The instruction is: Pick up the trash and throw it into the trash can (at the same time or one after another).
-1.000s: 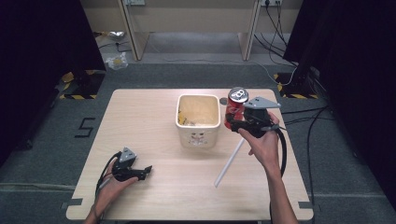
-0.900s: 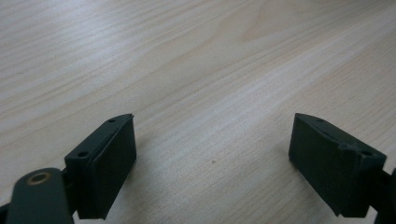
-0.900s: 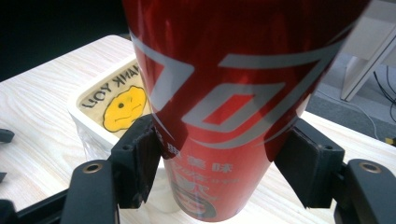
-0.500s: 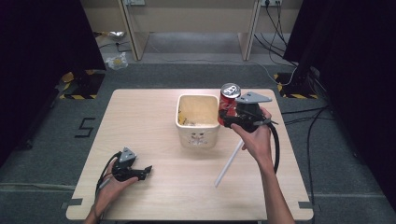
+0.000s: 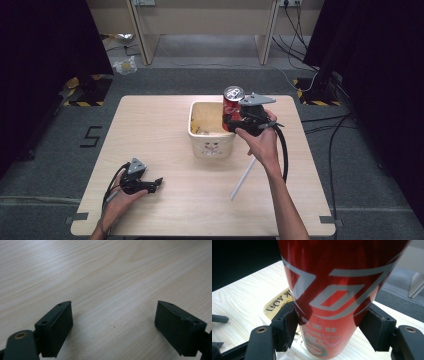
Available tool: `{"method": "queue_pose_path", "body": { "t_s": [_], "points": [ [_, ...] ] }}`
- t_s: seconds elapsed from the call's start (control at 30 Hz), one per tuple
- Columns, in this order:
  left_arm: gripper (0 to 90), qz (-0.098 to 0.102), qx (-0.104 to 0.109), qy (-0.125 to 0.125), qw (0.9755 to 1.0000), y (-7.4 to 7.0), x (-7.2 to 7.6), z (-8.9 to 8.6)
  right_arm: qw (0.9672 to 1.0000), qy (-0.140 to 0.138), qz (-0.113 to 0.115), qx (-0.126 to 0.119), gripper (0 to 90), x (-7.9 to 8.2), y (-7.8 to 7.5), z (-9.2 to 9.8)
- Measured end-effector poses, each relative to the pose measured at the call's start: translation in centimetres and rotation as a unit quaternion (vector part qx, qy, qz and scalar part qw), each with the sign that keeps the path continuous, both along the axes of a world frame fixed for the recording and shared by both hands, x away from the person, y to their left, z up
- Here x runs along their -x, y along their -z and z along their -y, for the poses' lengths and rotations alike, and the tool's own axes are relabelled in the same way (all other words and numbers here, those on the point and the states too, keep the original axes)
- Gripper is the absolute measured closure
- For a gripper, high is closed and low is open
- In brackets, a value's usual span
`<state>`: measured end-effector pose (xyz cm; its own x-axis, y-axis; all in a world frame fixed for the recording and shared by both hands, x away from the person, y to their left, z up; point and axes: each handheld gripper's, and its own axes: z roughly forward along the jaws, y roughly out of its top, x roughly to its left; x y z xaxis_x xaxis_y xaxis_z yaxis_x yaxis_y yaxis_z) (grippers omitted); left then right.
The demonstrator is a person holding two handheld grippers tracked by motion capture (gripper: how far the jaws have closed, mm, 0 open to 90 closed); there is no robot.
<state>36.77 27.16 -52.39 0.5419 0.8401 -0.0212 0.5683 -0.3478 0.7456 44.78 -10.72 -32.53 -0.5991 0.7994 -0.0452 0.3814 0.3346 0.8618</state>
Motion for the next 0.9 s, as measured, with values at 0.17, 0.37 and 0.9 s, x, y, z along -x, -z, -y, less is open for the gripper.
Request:
{"method": "queue_pose_path", "body": {
  "t_s": [0.17, 0.37, 0.9],
  "points": [
    [14.1, 0.000, 0.000, 0.000, 1.0000, 0.0, 0.0, 0.0, 1.0000, -0.007, -0.004, 0.003, 33.9, -0.6, 0.3, -0.8],
    [14.1, 0.000, 0.000, 0.000, 1.0000, 0.0, 0.0, 0.0, 0.9998, -0.015, -0.011, 0.007, 33.8, -1.2, 0.8, -1.9],
    [14.1, 0.001, 0.000, 0.000, 1.0000, 0.0, 0.0, 0.0, 0.9987, -0.031, -0.033, 0.022, 33.8, -2.4, 2.5, -4.4]
  ]
}}
